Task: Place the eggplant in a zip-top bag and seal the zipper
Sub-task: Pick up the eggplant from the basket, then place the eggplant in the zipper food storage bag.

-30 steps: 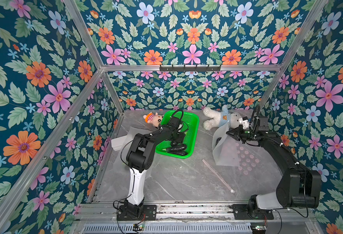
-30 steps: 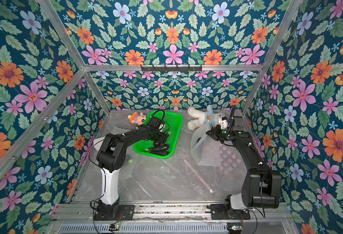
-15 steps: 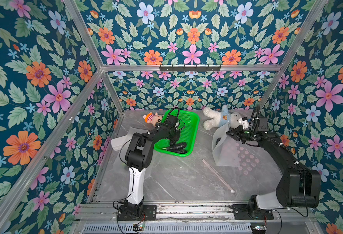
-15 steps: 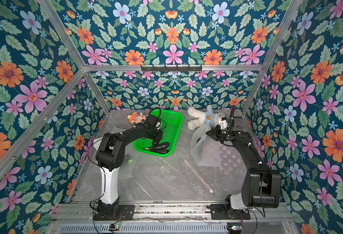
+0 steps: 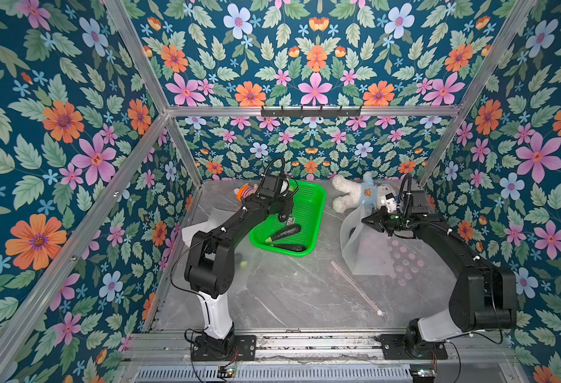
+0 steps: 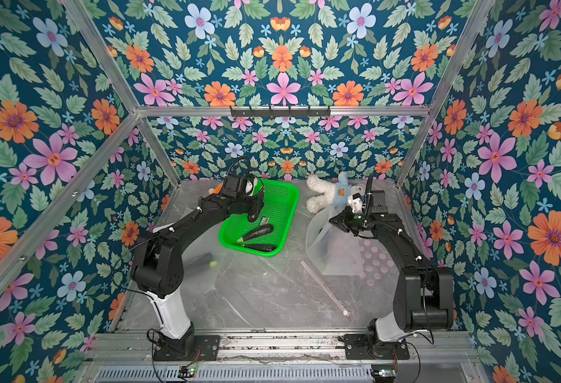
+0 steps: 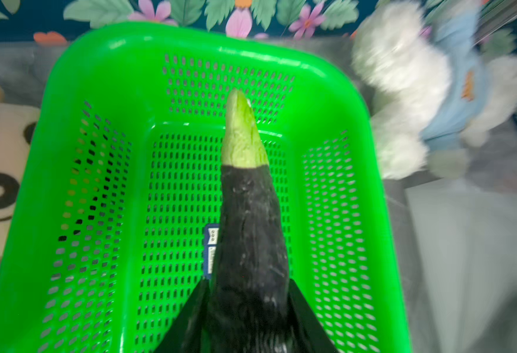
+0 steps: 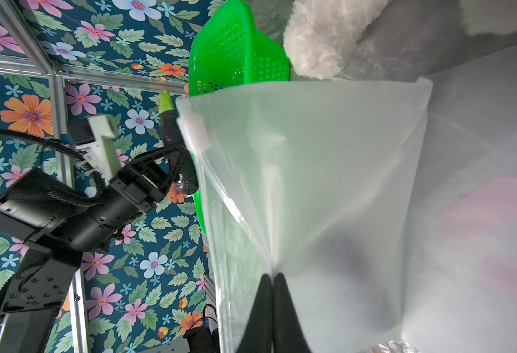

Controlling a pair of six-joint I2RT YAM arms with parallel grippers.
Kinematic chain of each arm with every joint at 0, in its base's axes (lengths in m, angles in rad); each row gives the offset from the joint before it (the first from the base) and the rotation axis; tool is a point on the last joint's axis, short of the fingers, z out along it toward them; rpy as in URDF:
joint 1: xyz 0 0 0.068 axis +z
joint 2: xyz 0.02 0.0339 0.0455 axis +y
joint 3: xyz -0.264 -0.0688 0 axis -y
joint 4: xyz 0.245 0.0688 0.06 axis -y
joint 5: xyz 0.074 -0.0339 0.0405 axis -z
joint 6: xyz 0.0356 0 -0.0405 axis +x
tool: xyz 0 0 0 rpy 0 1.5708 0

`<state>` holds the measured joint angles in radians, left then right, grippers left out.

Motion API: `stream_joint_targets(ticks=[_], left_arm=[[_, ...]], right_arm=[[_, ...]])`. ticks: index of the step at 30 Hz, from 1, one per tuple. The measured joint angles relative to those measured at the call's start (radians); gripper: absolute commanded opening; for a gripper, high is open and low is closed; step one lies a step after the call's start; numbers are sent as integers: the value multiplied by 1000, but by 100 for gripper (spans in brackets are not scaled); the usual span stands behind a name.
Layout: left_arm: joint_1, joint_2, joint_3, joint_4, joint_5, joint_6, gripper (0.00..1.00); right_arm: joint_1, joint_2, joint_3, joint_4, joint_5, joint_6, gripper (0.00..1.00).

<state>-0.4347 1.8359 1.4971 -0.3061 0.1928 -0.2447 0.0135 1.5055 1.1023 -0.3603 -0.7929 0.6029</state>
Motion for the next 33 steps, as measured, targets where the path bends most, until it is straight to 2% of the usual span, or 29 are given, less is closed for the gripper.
stream_joint_targets(ticks=[8,18,26,33], left_arm=[[-124,-105,-77,236,66,-78,40],[-336,-100,-174,707,16,-203,41],[-401,-55,-237,943,-44,-252,41],[-433,-21,-267,1031,-61,-272,36]], right_arm=[[5,19,0,31,-10,22,0],[5,6,-14,74,-44,73,0],[-8,-36,-32,122,-72,112,0],[-38,-66,-42,171,-112,170,0]])
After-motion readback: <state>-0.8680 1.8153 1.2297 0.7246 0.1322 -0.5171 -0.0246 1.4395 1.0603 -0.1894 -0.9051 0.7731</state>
